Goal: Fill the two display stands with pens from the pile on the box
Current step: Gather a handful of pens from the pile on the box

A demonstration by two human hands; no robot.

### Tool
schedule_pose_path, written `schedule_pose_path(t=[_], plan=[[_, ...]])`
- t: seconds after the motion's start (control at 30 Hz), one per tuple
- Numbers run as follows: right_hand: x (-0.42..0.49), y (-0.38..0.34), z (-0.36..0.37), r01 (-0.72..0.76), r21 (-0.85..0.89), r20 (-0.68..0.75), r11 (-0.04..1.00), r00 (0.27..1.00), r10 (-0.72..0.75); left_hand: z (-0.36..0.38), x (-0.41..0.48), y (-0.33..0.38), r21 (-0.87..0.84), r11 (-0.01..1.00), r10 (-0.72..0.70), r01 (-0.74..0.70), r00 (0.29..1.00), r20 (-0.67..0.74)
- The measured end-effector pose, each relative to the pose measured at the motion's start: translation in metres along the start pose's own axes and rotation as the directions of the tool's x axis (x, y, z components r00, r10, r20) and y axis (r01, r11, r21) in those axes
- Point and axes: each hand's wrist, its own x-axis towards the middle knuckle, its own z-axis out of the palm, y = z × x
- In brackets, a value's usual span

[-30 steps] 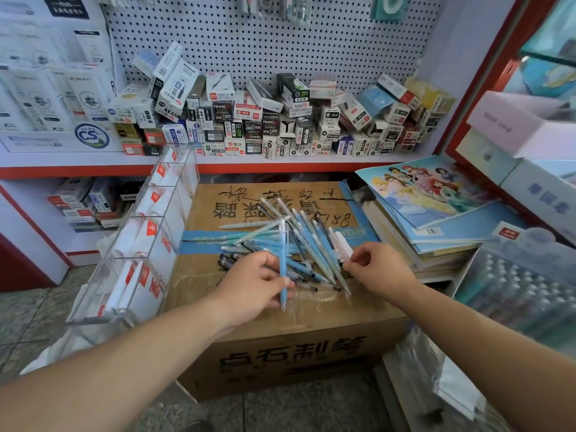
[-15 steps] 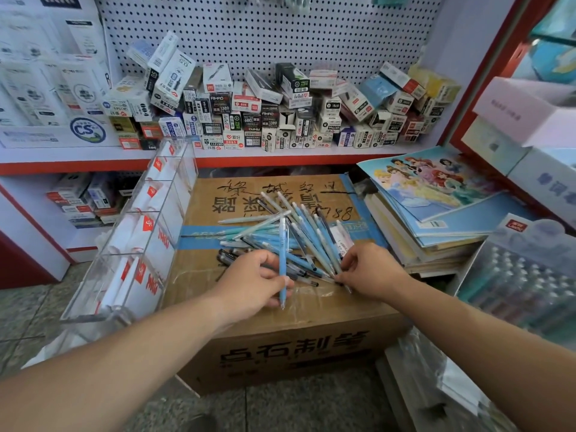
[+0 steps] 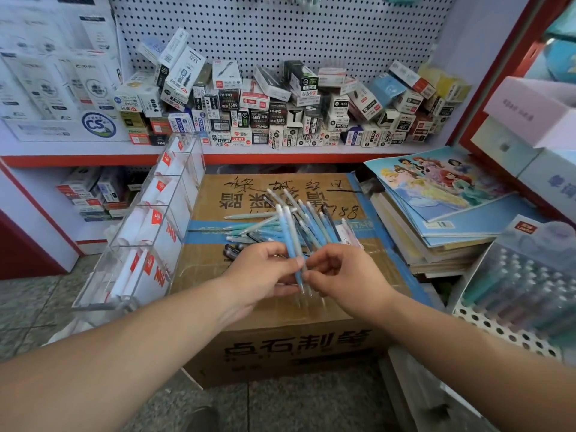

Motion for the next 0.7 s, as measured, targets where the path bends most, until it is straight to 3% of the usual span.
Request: schedule_pose_path(t=[0.13,0.27,0.33,0.7], plan=[[-0.001,-0.001,0.002,0.024,0.016,0.054,1.000,0.998,-0.025,-0.007,-0.002,-0.001,0.056,0.998,0.003,-0.002,1.000,-0.018],[0.018,0.015,-0.013,-0.029,-0.367,-0.113,0.930,0.994,-0.013,-0.010,0.000,-0.001,0.112,0.994,0.022,-0.013,0.997,-0.081],[0.026,0.024,-0.018,-0.095,-0.463,-0.162,0.881,0.986,0.021,-0.010,0.001,-0.002,0.104,0.995,-0.002,0.009,0.997,-0.071],[0.041,0.030,-0.017,-0.185,-0.503,-0.119,0.844,0.982,0.145,-0.013,0.005,-0.006,0.133,0.990,-0.052,0.052,0.999,-0.004]])
